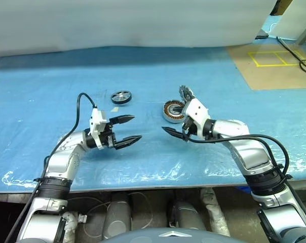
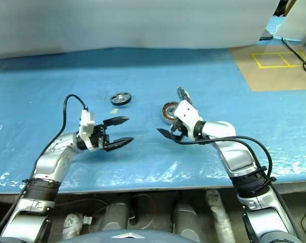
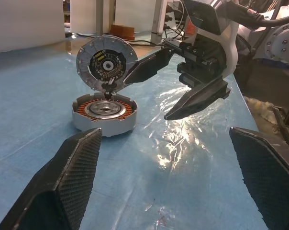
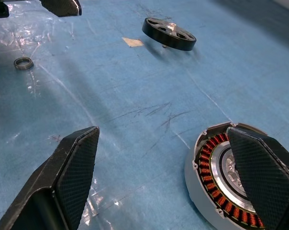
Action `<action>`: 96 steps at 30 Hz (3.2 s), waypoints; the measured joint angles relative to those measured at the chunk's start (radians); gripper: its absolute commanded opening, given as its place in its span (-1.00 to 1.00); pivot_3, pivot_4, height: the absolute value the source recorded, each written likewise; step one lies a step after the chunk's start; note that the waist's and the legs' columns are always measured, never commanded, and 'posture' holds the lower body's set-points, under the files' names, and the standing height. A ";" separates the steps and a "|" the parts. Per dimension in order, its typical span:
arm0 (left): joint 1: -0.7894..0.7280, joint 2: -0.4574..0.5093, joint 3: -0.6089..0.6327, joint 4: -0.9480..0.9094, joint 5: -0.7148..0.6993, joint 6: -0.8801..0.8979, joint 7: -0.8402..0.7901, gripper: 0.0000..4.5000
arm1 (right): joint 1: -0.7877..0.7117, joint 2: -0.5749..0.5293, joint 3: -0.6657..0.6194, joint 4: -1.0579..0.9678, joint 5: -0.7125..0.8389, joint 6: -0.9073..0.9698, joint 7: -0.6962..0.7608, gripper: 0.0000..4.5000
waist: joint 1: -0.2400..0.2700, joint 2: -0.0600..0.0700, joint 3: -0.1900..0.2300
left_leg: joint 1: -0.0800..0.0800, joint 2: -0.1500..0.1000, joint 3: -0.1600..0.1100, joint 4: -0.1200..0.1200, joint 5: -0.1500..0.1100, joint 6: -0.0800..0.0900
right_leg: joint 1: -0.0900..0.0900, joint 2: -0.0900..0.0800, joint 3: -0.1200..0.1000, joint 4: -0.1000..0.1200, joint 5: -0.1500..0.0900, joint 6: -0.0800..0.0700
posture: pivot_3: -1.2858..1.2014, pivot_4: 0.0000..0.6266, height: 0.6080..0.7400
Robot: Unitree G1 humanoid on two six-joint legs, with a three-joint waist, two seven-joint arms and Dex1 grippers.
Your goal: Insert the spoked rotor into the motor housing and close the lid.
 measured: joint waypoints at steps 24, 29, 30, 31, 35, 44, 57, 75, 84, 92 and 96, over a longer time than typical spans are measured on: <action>-0.001 -0.010 -0.004 -0.031 -0.002 0.035 0.015 1.00 | -0.002 0.016 0.005 0.004 -0.027 -0.026 0.001 0.98 | 0.000 0.000 0.000 | 0.000 0.000 0.000 0.000 0.000 0.000 | 0.000 0.000 0.000 0.000 0.000 0.000 | 0.03 -0.52 1.00; -0.001 -0.012 -0.006 -0.032 -0.002 0.035 0.020 1.00 | -0.002 0.015 0.005 0.005 -0.031 -0.028 0.001 0.98 | 0.000 0.000 0.000 | 0.000 0.000 0.000 0.001 0.000 0.000 | 0.000 0.000 0.000 0.000 0.000 0.000 | 0.03 -0.52 1.00; -0.001 -0.013 -0.007 -0.033 -0.002 0.035 0.021 1.00 | -0.002 0.015 0.005 0.007 -0.036 -0.032 0.000 0.98 | 0.000 0.000 0.000 | 0.000 0.000 0.000 0.001 0.000 0.000 | 0.000 0.000 0.000 0.000 0.000 0.000 | 0.03 -0.52 1.00; 0.000 -0.014 -0.007 -0.033 -0.002 0.035 0.021 1.00 | -0.002 0.015 0.005 0.007 -0.039 -0.034 0.000 0.98 | 0.000 0.000 0.000 | 0.000 0.000 0.000 0.001 0.000 0.000 | 0.000 0.000 0.000 0.000 0.000 0.000 | 0.03 -0.52 1.00; 0.000 -0.017 -0.008 -0.034 0.000 0.035 0.023 1.00 | -0.002 0.016 0.005 0.008 -0.046 -0.039 0.001 0.98 | 0.000 0.000 0.000 | 0.000 0.000 0.000 0.001 0.000 0.000 | 0.000 0.000 0.000 0.001 0.000 0.000 | 0.03 -0.52 1.00; -0.004 -0.029 -0.009 -0.028 0.017 0.022 0.023 1.00 | -0.128 0.046 0.014 0.154 -0.079 -0.056 -0.006 0.98 | -0.002 0.000 0.000 | 0.000 0.000 0.000 0.002 0.000 0.000 | 0.000 0.000 0.000 0.003 0.000 0.000 | 0.03 -0.52 1.00; -0.002 -0.066 -0.010 -0.004 0.028 -0.010 0.055 1.00 | -0.406 0.039 0.144 0.393 -0.114 0.169 0.153 0.98 | 0.000 0.000 0.000 | 0.000 0.001 0.000 0.007 -0.001 -0.003 | -0.003 0.000 0.000 0.013 -0.001 -0.002 | 0.03 -0.52 1.00; 0.096 -0.109 -0.044 -0.076 0.067 -0.052 0.141 1.00 | -0.505 0.015 0.267 0.659 -0.263 0.007 0.317 0.98 | -0.001 0.000 0.000 | -0.003 0.002 0.000 0.009 0.000 0.000 | -0.005 0.000 0.000 0.014 -0.001 -0.003 | 0.03 -0.52 1.00; 0.104 -0.126 -0.063 -0.078 0.088 -0.067 0.169 1.00 | -0.506 0.024 0.269 0.669 -0.306 0.001 0.353 0.98 | 0.000 0.000 0.000 | -0.002 0.003 0.000 0.009 0.000 0.000 | -0.004 0.000 0.000 0.014 -0.001 -0.003 | 0.03 -0.52 1.00; 0.104 -0.128 -0.082 -0.136 0.090 -0.049 0.196 1.00 | -0.459 0.025 0.283 0.590 -0.347 -0.049 0.369 0.31 | -0.002 -0.001 0.000 | 0.001 0.003 0.001 0.009 -0.002 -0.002 | -0.002 0.000 0.000 0.014 -0.002 -0.003 | 0.03 -0.52 1.00; 0.103 -0.127 -0.091 -0.196 0.089 0.005 0.231 1.00 | -0.440 0.013 0.293 0.564 -0.374 -0.116 0.382 -0.12 | -0.002 -0.001 -0.001 | 0.007 0.004 0.001 0.009 -0.002 -0.003 | 0.004 0.000 0.000 0.014 -0.002 -0.003 | 0.03 -0.52 1.00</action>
